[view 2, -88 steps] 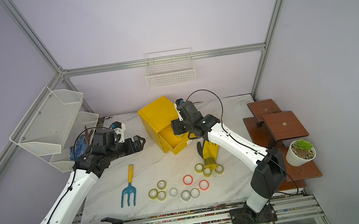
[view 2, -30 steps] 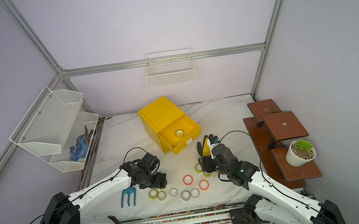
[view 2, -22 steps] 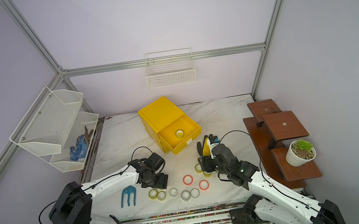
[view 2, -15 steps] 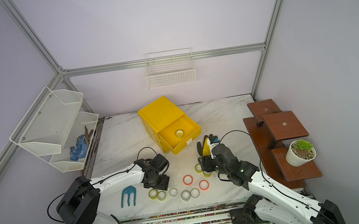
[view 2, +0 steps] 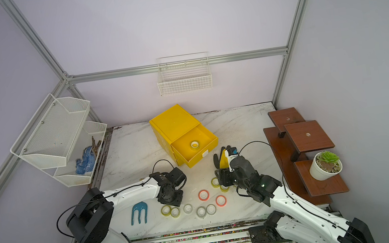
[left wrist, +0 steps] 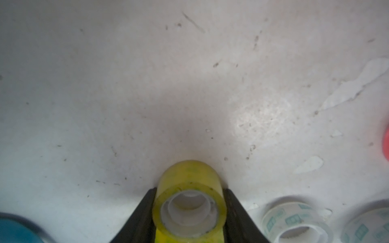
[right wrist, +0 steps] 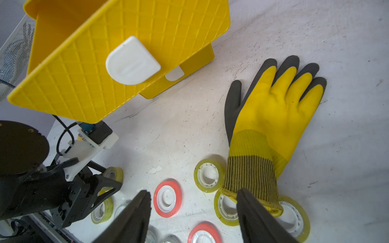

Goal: Place the transparent tape into the drawer according to color
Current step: Pick up the tape at the center of the board, then place the tape in the drawer.

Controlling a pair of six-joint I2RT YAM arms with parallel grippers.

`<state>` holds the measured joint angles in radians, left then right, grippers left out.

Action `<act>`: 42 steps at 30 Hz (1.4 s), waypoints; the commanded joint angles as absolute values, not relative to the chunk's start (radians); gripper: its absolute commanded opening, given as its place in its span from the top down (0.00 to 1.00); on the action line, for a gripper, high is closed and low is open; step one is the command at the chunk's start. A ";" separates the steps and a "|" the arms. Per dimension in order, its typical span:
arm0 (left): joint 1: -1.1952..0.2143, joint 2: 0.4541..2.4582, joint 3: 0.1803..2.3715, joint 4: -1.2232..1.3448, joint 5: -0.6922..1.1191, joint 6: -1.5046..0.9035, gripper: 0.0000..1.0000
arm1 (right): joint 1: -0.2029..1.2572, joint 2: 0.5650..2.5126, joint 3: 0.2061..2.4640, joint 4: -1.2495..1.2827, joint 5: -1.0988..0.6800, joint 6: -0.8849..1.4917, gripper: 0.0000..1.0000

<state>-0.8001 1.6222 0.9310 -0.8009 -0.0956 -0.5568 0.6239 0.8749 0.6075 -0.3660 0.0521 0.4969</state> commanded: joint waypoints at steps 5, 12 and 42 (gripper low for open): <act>-0.803 1.500 1.058 -0.940 -0.235 -0.568 0.55 | 0.626 0.863 0.621 -0.345 0.070 0.503 0.31; -0.802 1.372 1.257 -1.114 -0.349 -0.533 0.56 | 0.627 0.856 0.624 -0.336 0.074 0.516 0.31; -0.739 1.932 1.987 -1.015 -0.209 -0.357 0.47 | 0.626 0.767 0.629 -0.390 0.139 0.555 0.30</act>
